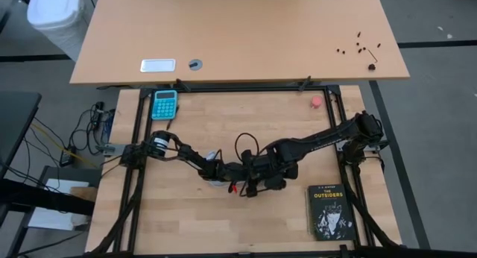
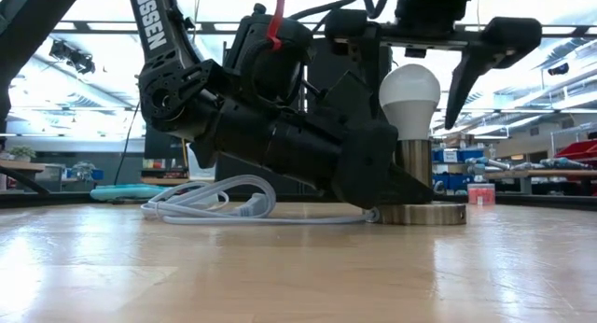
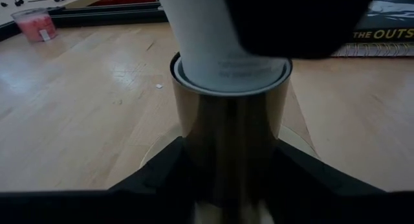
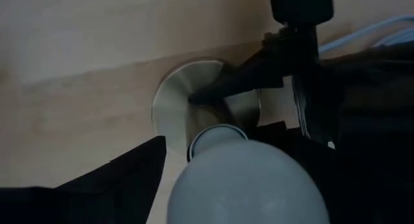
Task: Screw lightbulb
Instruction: Insert the lightbulb into the lamp
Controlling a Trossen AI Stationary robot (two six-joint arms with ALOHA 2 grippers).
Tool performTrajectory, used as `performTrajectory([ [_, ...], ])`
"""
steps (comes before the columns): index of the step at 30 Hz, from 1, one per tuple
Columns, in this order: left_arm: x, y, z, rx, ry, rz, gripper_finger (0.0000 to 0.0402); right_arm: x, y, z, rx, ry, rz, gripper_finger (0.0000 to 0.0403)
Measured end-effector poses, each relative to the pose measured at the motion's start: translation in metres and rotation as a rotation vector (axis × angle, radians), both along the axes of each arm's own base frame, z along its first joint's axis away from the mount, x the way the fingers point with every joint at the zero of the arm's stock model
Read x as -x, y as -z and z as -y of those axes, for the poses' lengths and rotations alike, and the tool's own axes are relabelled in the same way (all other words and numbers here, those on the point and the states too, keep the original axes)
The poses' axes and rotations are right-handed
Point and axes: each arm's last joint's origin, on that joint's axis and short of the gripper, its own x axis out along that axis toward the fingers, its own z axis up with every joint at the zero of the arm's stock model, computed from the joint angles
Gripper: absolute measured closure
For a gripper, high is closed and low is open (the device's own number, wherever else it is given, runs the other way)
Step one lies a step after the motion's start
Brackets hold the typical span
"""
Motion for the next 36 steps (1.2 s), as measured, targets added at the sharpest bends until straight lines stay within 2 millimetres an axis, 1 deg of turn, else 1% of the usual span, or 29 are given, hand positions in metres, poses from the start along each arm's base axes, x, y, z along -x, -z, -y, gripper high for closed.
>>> performTrajectory([
  [3,0.000,0.000,0.000,0.000,0.000,0.000,0.0208,-0.001,0.000,0.005,0.008,-0.046,-0.001,0.0053],
  [7,0.000,0.000,0.000,0.001,0.001,0.000,0.0208,-0.003,0.000,0.011,0.017,-0.095,0.000,0.0067],
  [14,0.000,0.000,0.000,0.000,0.000,-0.003,0.0208,-0.003,0.010,0.013,0.020,-0.102,0.007,0.0112],
  [19,0.000,0.000,0.000,0.000,0.000,-0.004,0.0208,-0.002,0.011,0.011,0.017,-0.089,0.007,0.0148],
  [25,0.000,0.000,0.000,0.001,0.004,-0.004,0.0208,-0.002,0.011,0.011,0.016,-0.063,0.008,0.0147],
  [29,0.000,0.000,0.000,0.001,0.004,-0.004,0.0208,-0.003,0.011,0.011,0.010,-0.028,0.012,0.0136],
  [33,0.000,0.000,0.000,0.001,0.004,-0.004,0.0208,-0.003,0.011,0.011,0.002,0.008,0.012,0.0147],
  [36,0.000,0.000,0.000,0.001,0.004,-0.004,0.0208,-0.003,0.011,0.011,-0.010,0.047,0.011,0.0148],
])
